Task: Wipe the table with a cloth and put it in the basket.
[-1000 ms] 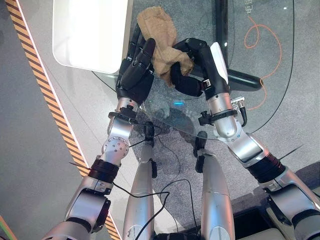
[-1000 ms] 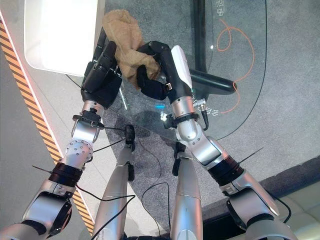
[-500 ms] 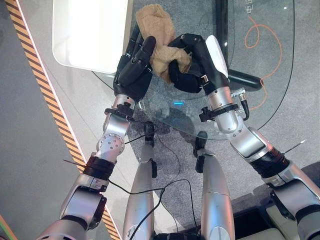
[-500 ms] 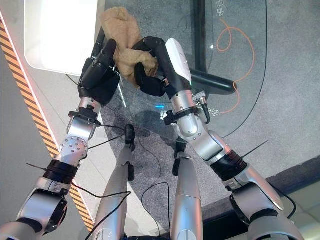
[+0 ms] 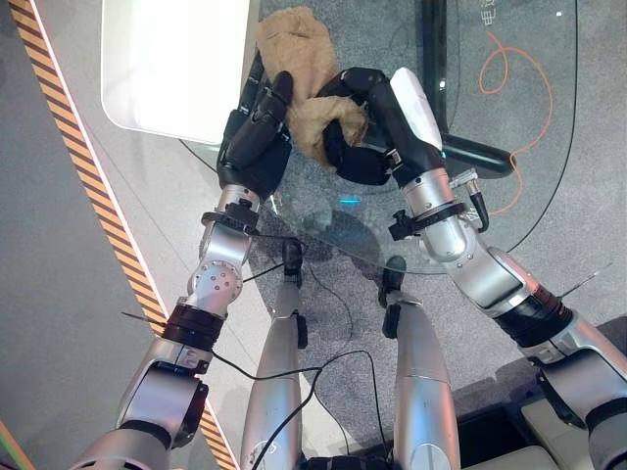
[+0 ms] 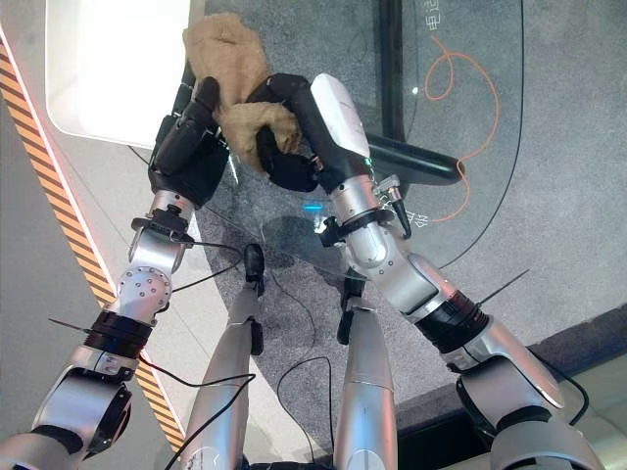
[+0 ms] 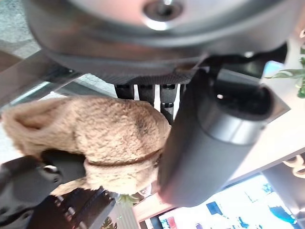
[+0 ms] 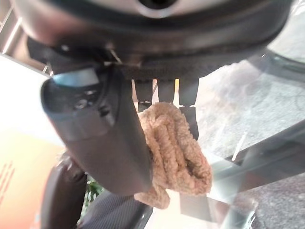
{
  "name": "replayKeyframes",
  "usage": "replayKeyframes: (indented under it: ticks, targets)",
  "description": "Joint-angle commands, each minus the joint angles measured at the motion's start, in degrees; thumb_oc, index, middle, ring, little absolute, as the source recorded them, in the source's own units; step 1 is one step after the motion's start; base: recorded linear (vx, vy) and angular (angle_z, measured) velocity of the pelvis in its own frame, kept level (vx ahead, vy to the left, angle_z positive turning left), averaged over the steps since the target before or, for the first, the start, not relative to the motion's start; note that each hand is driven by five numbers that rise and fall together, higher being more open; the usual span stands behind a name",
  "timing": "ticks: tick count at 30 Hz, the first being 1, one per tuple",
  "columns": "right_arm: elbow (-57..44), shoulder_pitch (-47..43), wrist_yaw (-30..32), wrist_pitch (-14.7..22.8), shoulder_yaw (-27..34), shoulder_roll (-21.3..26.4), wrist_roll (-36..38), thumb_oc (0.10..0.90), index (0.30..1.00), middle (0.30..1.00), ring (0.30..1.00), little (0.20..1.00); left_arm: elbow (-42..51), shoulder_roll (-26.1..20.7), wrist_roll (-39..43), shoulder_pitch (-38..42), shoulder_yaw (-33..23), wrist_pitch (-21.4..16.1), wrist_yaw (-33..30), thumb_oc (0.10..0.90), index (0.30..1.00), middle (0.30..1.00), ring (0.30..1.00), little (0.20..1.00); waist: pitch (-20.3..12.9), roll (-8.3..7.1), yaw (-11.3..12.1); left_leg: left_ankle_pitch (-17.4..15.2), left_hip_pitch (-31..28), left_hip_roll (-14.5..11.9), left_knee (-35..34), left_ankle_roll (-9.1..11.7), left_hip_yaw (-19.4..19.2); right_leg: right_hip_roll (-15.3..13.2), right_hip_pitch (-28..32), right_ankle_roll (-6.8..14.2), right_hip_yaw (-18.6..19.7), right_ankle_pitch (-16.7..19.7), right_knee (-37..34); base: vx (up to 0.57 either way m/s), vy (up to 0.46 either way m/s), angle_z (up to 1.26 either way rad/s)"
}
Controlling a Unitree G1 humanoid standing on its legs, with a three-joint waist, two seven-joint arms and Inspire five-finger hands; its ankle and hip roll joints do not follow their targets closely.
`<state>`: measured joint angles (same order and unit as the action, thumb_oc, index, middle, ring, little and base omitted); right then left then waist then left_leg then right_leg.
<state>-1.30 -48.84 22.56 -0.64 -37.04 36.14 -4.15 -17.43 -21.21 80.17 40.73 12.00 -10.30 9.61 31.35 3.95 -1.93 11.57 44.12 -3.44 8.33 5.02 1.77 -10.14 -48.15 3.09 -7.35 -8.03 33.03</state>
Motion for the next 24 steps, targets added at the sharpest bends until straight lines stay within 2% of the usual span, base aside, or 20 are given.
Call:
replayKeyframes:
  ticks: [1,17,23,24]
  targets:
    - [-6.45,-11.27,0.56,5.53,1.99,-2.7,-2.89,0.1,0.3,0.3,0.3,0.2,8.47,0.69,-5.06,8.52,4.47,0.68,7.83,0.1,0.3,0.3,0.3,0.2,-1.56,-3.32,1.6,-10.12,-1.71,2.82,6.31,-1.92,-3.69,1.34,5.39,3.15,0.62,9.44,-17.2,0.0,0.0,0.0]
    - [-6.51,-12.11,0.41,5.57,1.41,-1.9,-3.08,0.1,0.3,0.3,0.3,0.2,8.61,0.28,-4.42,8.77,4.58,0.34,7.52,0.1,0.3,0.3,0.3,0.2,-1.56,-3.33,1.64,-10.12,-1.64,2.78,6.05,-1.83,-3.79,1.27,5.42,3.25,0.54,9.5,-17.62,0.0,0.0,0.0]
    - [-6.65,-11.89,0.85,5.4,1.36,-1.72,-2.48,0.1,0.3,0.3,0.3,0.2,8.49,0.22,-3.83,8.53,4.24,-1.97,6.97,0.1,0.3,0.3,0.3,0.2,-1.56,-3.4,1.67,-10.08,-1.77,2.83,5.88,-1.84,-3.7,1.31,5.5,3.25,0.51,9.52,-17.72,0.0,0.0,0.0]
    - [-6.47,-11.75,1.03,5.31,1.57,-2.01,-2.12,0.558,0.693,0.693,0.693,0.658,8.46,0.44,-3.42,8.47,3.89,-2.9,6.7,0.1,0.3,0.3,0.3,0.2,-1.56,-3.39,1.7,-10.09,-1.79,2.8,5.85,-1.8,-3.66,1.34,5.47,3.25,0.57,9.5,-17.66,0.0,0.0,0.0]
